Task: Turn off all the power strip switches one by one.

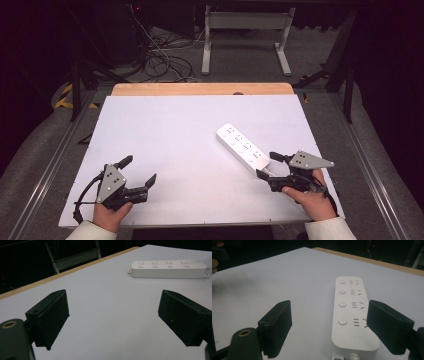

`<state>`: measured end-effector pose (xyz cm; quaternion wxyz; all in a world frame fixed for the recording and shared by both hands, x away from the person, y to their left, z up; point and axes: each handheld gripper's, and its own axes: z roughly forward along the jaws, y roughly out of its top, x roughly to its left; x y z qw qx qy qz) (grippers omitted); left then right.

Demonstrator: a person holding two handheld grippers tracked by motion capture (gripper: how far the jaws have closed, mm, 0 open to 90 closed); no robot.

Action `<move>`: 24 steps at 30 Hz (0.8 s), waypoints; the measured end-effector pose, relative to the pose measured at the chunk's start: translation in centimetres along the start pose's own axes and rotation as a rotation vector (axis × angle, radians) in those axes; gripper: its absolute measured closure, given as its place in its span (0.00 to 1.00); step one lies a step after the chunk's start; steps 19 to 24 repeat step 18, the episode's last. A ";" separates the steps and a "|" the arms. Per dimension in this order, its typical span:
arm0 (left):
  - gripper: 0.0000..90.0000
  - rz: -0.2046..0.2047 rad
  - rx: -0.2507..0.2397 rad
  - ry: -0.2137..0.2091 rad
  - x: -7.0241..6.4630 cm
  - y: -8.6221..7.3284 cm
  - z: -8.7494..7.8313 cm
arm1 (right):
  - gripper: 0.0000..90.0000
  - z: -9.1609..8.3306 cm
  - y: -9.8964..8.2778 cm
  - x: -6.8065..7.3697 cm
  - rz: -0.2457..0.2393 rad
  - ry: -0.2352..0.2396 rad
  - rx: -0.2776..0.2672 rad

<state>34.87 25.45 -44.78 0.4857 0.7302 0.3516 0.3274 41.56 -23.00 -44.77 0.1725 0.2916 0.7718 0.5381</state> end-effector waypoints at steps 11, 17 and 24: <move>0.11 -0.013 0.008 -0.046 0.2 -0.3 -0.3 | 0.20 -0.3 -3.2 0.5 -0.028 -0.019 0.038; 0.12 0.069 0.010 -0.110 -0.4 -0.6 -0.5 | 0.21 -0.5 -3.4 0.4 -0.005 -0.004 0.040; 0.12 0.076 0.010 -0.112 -0.6 -0.5 -0.5 | 0.20 -0.5 -3.3 0.4 -0.004 -0.008 0.034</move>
